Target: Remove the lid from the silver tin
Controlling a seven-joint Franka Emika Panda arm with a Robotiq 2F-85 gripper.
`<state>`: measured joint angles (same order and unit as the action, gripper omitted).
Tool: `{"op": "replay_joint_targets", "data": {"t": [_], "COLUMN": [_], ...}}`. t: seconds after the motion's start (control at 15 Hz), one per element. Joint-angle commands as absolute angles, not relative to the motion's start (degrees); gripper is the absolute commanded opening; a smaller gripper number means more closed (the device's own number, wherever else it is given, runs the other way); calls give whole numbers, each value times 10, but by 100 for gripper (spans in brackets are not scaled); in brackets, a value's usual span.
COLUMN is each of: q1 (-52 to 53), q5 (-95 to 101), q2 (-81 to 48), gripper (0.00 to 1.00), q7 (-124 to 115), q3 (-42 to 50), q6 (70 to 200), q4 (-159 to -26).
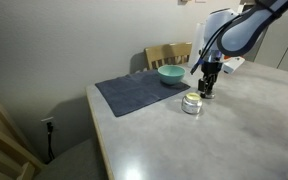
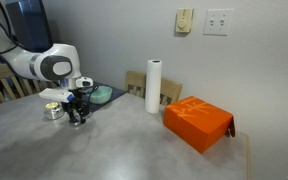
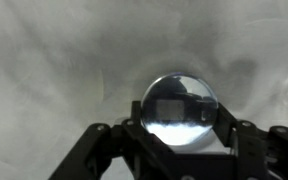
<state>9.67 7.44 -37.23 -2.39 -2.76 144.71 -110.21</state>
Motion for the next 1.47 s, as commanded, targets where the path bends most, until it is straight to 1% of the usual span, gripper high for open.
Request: {"op": "replay_joint_targets", "data": {"t": [0.0,0.07,0.13,0.27,0.4,0.47,0.6,0.67,1.4], "q1": [80,79,79,78,78,77,77,77,74], "q5": [57,56,55,52,50,50,49,49,44], "q2": [-381,-381,-381,-380,-381,-382,-383,-384,-410], "gripper": [47,51,51,45,44,48,58,44,44], "q7": [3,5,6,8,9,10,10,10,15], "q3": [-40,-39,-39,-39,-40,-40,-40,-39,-41], "q6": [1421,1416,1414,1412,1407,1404,1397,1393,1354], "q4": [-1082,-1080,-1078,-1076,-1072,-1070,-1065,-1063,-1028]}}
